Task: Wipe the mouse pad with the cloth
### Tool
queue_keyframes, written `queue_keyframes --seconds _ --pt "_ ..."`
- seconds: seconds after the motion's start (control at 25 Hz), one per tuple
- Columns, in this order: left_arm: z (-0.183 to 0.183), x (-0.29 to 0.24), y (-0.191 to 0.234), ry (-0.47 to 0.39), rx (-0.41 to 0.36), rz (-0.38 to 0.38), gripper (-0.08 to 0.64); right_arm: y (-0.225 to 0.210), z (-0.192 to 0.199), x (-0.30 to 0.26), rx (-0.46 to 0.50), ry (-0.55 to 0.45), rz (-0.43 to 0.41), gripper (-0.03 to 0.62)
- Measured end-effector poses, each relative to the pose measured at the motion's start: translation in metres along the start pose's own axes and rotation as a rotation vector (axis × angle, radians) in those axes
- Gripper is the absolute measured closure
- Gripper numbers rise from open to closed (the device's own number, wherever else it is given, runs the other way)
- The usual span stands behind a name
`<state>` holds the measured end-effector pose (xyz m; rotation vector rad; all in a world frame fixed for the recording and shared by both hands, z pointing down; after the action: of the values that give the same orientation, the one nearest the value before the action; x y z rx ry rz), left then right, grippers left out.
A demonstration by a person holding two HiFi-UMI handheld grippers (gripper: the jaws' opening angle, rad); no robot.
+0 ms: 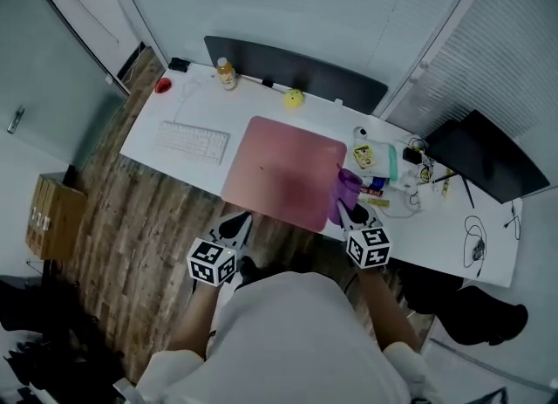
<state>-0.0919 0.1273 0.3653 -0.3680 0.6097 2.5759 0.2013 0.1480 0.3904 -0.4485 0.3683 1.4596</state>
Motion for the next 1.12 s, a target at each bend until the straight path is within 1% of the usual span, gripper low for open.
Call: queue_keyframes --seconds 0.08,0.24,0.48,1.12 --pt "-0.008 0.008 0.002 -0.005 -0.028 0.003 0.540 0.009 -0.013 0.010 0.028 -0.031 0.003 0.517" --pt "-0.027 0.022 0.010 -0.046 -0.071 -0.003 0.540 0.021 -0.042 0.028 0.061 -0.108 0.017 0.517" --pt "-0.041 0.040 0.016 -0.080 -0.088 -0.007 0.540 0.028 -0.068 0.043 0.066 -0.183 0.032 0.517" --pt "-0.051 0.045 0.022 -0.102 -0.087 -0.004 0.540 0.032 -0.079 0.045 0.055 -0.196 0.028 0.517"
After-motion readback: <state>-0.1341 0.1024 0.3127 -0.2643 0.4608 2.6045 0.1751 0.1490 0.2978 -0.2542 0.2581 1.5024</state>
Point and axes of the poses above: the fingertips, and each gripper's own axes: x backward along the fingers, y to its left, z out of its underside, the point moved 5 cm from there along x, backward along the fingers, and after that the axes turned 12 degrees about z, right-handed, at the moved point
